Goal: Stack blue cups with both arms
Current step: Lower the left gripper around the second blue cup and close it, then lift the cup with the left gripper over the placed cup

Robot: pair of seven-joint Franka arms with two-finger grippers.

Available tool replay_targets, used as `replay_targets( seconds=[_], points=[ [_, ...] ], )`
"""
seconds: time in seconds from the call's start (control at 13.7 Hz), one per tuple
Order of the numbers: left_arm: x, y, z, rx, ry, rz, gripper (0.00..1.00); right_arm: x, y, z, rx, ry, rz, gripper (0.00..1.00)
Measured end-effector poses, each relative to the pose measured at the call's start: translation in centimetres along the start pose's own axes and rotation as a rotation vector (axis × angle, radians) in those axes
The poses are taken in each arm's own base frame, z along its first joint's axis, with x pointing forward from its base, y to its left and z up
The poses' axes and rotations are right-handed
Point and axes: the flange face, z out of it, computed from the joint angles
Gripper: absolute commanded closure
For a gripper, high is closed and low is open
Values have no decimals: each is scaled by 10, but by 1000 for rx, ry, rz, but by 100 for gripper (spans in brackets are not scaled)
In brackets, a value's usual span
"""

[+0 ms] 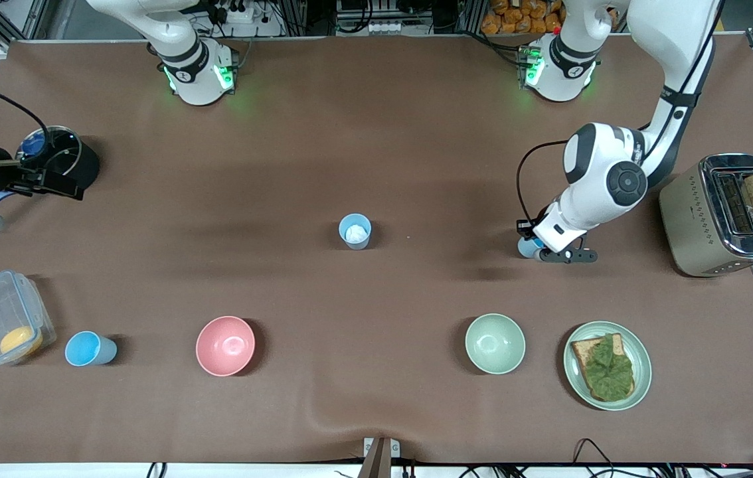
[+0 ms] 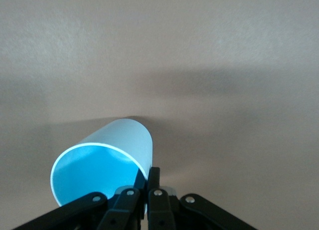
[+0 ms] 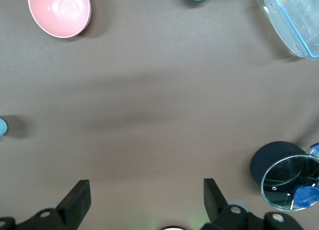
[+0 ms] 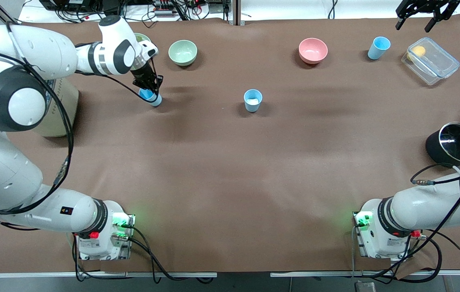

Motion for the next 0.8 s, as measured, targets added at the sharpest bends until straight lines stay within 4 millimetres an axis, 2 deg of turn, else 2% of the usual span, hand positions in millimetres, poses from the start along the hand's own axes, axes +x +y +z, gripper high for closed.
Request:
replay_targets(
  seconds=[0.15,0.22,0.29,0.37,0.51,0.66,0.8],
  points=[
    [5,12,-26,-12,50,21,100,0,0,0,0,0,0,0],
    [6,31,-47,-25,75,53,100,0,0,0,0,0,0,0],
    [3,64,-71,-40,84,85,100,0,0,0,0,0,1,0],
    [-4,105,-96,-57,85,81,100,0,1,-1,0,1,1,0],
    [-28,190,-130,-88,88,49,100,0,1,-1,0,1,1,0],
    [-57,255,-137,-87,77,67,100,0,1,-1,0,-1,2,0],
    [-77,312,-126,-37,57,37,100,0,2,-1,0,-1,3,0]
  ],
)
